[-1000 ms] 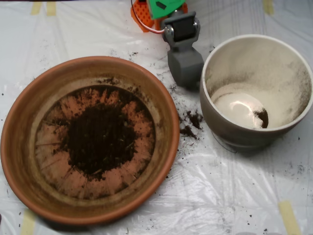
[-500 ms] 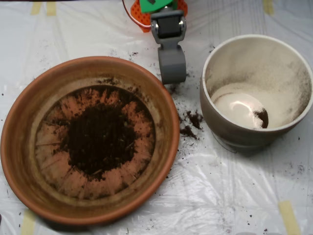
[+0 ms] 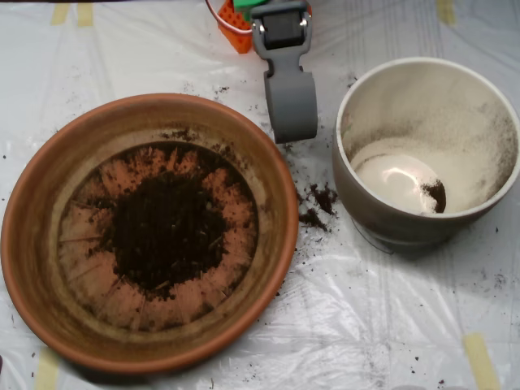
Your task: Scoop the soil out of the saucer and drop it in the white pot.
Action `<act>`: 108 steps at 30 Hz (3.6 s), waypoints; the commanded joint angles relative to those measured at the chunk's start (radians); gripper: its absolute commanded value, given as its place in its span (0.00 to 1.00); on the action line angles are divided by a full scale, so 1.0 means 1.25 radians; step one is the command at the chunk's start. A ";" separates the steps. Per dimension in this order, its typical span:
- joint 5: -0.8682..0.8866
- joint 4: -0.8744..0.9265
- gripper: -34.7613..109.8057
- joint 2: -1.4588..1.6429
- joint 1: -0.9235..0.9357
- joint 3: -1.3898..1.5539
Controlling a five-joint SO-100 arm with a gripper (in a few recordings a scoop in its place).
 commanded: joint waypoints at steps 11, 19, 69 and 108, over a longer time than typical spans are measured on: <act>0.020 -0.077 0.39 -0.183 0.083 -0.189; 0.044 -0.071 0.42 -0.367 0.185 -0.312; 0.022 0.006 0.50 -1.518 0.487 -1.006; 0.042 0.265 0.24 -1.708 0.512 -1.397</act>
